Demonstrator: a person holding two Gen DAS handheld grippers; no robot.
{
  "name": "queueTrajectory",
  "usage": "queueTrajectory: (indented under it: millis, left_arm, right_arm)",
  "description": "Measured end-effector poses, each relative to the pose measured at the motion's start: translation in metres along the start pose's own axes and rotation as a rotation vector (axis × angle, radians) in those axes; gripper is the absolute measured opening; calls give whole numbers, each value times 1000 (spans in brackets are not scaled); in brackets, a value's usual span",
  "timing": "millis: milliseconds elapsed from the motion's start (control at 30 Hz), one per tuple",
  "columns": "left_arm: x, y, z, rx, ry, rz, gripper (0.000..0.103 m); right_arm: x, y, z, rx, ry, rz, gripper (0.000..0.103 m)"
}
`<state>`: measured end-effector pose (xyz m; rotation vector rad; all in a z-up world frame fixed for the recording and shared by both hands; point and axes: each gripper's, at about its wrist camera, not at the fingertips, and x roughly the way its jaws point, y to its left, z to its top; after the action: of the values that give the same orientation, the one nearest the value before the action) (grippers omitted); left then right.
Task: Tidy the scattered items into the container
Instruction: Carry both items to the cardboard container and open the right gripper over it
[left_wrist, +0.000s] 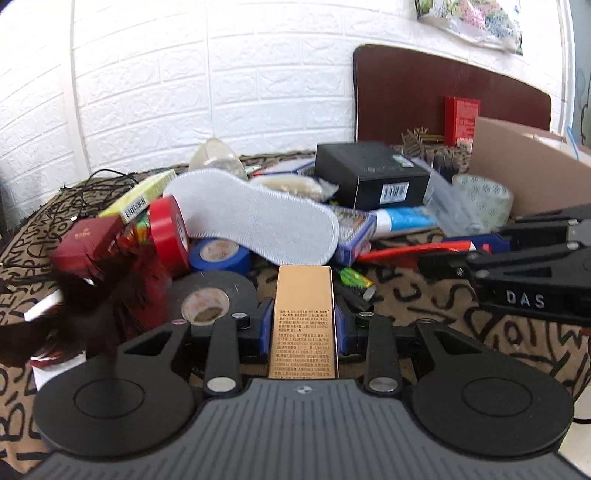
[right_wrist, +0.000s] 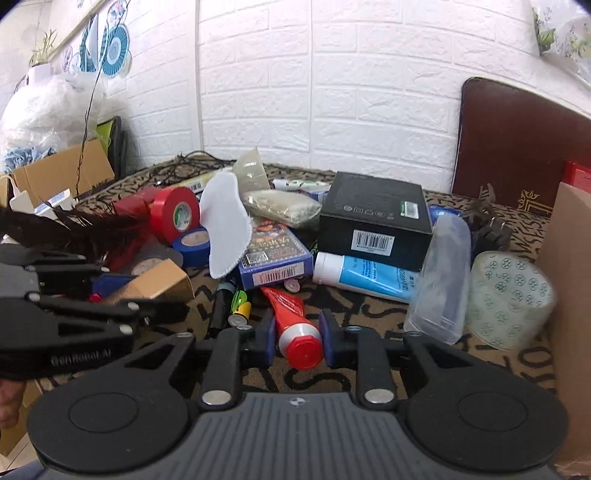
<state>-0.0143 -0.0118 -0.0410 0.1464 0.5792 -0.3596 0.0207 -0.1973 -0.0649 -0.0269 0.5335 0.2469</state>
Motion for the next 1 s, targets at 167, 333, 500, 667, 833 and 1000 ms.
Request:
queueTrajectory:
  millis: [167, 333, 500, 667, 833, 1000]
  left_arm:
    - [-2, -5, 10, -1, -13, -5, 32]
    - [-2, -16, 33, 21, -39, -23, 32]
    - [-1, -35, 68, 58, -84, -64, 32]
    - [8, -90, 113, 130, -145, -149, 32]
    - [21, -168, 150, 207, -196, -263, 32]
    - [48, -236, 163, 268, -191, -343, 32]
  right_arm:
    - [-16, 0, 10, -21, -52, -12, 21]
    - [-31, -7, 31, -52, -102, -31, 21]
    - [-57, -26, 57, -90, -174, -102, 21]
    - [-95, -75, 63, -48, -215, -229, 21]
    - [-130, -132, 52, 28, -225, -364, 21]
    - [-148, -183, 38, 108, -214, -488, 21]
